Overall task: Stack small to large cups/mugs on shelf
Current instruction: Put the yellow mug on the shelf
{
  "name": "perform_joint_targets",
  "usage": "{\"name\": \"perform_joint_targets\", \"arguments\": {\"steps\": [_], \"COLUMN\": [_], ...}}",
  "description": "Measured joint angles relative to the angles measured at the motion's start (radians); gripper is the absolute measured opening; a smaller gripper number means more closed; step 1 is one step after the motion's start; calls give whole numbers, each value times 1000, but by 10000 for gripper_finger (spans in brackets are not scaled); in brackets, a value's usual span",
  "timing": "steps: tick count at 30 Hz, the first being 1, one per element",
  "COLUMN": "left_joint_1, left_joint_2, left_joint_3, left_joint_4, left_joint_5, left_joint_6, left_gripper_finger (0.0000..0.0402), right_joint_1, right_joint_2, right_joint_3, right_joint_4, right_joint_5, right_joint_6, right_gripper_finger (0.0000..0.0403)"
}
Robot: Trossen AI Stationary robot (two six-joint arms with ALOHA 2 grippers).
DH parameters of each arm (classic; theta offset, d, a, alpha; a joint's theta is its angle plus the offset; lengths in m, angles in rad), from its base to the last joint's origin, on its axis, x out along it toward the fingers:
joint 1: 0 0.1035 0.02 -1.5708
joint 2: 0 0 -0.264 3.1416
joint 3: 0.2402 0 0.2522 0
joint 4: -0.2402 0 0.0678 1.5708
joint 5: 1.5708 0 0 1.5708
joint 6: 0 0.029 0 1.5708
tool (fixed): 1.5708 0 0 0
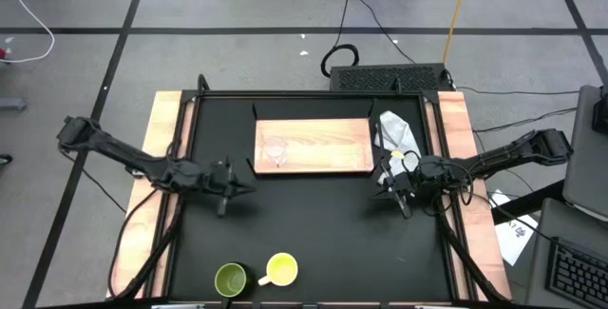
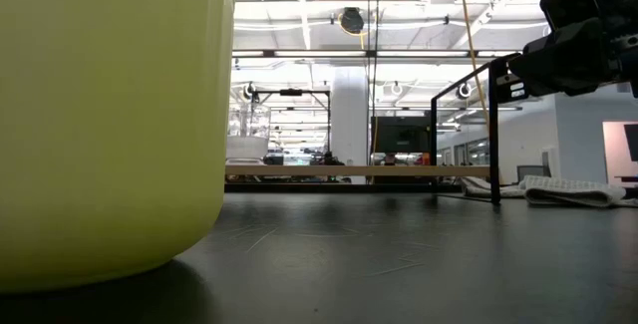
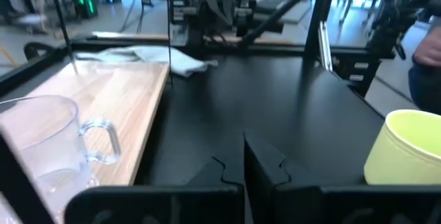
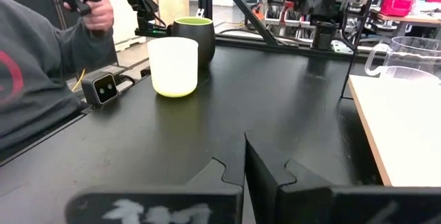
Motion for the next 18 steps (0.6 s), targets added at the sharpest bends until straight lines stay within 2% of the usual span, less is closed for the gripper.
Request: {"name": "perform_joint_targets", "arguments": {"steps": [5,18], "left_joint_1": [16,26], "left_joint_2": [0,0], "left_joint_3": [-97,-109], "left_joint_4": [160,168], "left_joint_5": [-9,13], "left_joint_6": [11,-11], "left_gripper_finger": [0,0], "right_joint_1": [0,0], "right_joint_2": [0,0], "right_joint_3": [0,0], "right_joint_4": [0,8], "right_joint_5": [0,0], "right_joint_6": [-3,-19], "right_gripper_finger": [0,0]}}
